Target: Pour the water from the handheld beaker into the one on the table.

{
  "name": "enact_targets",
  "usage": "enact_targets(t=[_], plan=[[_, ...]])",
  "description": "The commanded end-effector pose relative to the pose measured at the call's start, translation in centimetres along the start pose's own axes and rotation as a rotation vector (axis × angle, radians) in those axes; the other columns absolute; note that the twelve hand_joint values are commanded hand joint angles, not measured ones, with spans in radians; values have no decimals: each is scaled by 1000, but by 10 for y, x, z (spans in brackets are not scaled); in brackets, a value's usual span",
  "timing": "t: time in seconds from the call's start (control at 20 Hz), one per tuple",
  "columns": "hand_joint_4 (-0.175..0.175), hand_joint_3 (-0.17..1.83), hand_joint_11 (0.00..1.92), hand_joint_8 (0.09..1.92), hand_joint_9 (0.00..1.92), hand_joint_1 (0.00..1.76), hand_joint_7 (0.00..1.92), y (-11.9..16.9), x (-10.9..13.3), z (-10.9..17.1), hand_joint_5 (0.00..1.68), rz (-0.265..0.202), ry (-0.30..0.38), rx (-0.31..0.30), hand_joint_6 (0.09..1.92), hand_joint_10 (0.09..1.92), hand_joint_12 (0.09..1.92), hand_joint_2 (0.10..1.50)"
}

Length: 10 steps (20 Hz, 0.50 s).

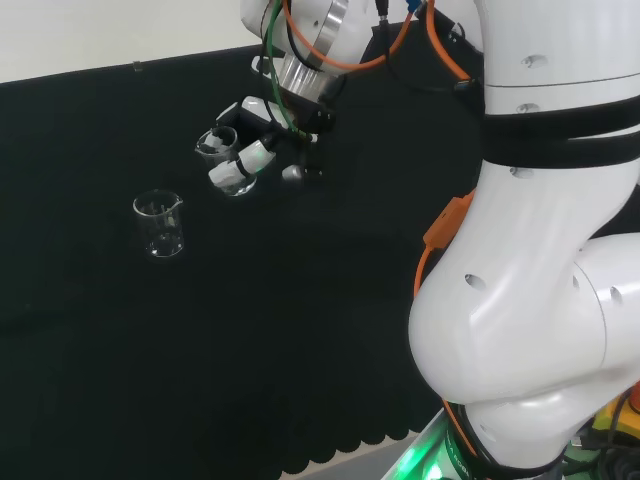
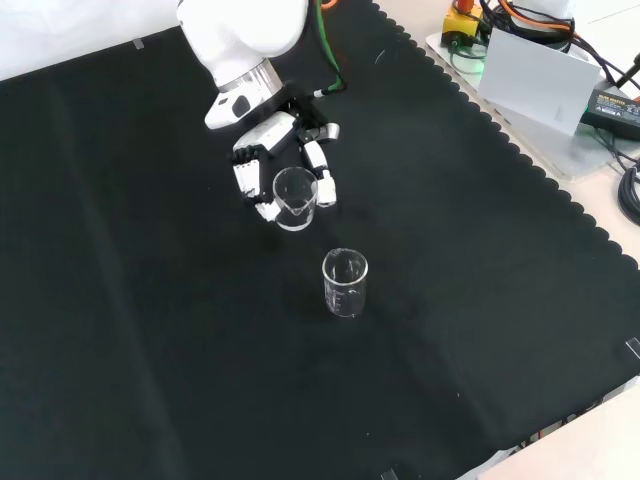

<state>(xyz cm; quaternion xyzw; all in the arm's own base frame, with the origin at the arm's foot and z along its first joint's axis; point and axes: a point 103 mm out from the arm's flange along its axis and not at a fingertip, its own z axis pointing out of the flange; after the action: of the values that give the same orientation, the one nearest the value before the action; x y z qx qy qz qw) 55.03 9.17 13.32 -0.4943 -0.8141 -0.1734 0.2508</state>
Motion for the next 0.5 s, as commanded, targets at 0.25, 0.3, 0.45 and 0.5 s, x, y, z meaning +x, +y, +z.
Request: enact_targets(t=[0.25, 0.3, 0.45, 0.5], plan=[[-175, 662, 1208, 674, 1512, 1312, 1299, -9, 15, -8, 1230, -11, -70, 55, 715, 665, 771, 656], [-175, 662, 1208, 675, 1512, 1312, 1299, -9, 17, -9, 1230, -12, -80, 65, 716, 666, 771, 656], [-175, 664, 1208, 677, 1513, 1312, 1298, -8, 23, -9, 1229, -13, -99, 87, 717, 668, 771, 655], [-175, 665, 1208, 677, 1513, 1312, 1298, -7, 25, -9, 1229, -14, -110, 97, 718, 669, 771, 655]])
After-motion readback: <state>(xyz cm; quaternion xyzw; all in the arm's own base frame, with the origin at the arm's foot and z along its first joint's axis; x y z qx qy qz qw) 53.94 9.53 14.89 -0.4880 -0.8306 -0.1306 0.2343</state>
